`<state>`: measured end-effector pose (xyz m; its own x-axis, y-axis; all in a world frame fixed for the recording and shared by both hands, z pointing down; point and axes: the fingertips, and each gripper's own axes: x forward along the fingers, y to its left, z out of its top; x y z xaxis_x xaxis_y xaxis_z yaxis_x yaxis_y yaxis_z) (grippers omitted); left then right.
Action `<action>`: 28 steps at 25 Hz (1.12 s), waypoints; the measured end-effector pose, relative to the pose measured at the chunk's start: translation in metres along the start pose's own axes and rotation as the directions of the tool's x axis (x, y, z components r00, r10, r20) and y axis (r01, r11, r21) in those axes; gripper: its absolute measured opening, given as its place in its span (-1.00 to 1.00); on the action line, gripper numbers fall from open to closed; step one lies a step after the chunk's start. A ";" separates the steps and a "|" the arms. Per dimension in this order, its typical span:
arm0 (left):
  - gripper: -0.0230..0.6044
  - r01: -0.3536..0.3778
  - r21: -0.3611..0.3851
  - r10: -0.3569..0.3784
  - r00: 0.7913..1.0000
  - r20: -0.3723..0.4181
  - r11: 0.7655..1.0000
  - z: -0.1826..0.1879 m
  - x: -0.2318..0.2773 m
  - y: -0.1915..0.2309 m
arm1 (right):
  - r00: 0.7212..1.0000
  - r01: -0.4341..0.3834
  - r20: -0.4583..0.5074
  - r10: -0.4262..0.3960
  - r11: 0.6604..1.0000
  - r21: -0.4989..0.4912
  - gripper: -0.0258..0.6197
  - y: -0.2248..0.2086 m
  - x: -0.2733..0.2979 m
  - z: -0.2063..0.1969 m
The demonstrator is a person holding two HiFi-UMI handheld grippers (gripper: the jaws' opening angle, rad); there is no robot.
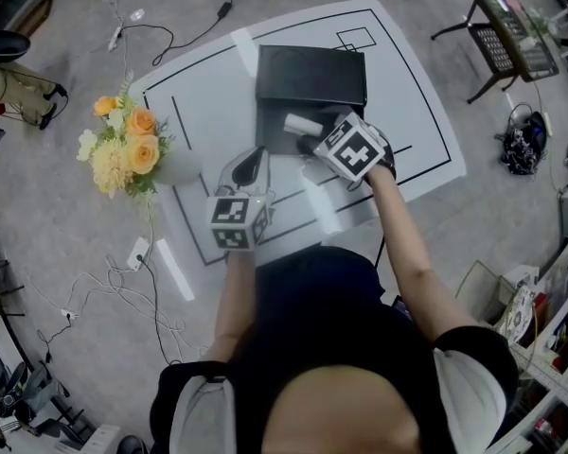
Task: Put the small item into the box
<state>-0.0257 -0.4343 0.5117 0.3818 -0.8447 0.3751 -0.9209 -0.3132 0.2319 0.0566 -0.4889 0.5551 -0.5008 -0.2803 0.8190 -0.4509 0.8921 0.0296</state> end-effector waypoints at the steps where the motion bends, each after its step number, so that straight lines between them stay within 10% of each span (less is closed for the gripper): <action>1: -0.90 0.004 0.003 -0.004 1.000 0.000 1.000 0.000 -0.001 -0.001 | 1.000 0.010 0.005 -0.010 1.000 0.005 -0.20 -0.001 -0.003 0.000; 16: -0.90 0.067 0.042 -0.068 0.998 0.007 0.997 0.007 -0.014 -0.023 | 0.988 0.105 0.104 -0.114 0.990 0.091 -0.22 0.007 -0.052 -0.005; 28: -0.90 0.090 0.073 -0.092 0.995 0.027 0.993 0.013 -0.030 -0.034 | 0.928 0.241 0.230 -0.294 0.942 0.233 -0.37 0.003 -0.099 -0.007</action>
<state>-0.0067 -0.4044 0.4809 0.4624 -0.8239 0.3276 -0.8863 -0.4185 0.1983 0.1103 -0.4556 0.4780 -0.5015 -0.6041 0.6194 -0.7177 0.6902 0.0921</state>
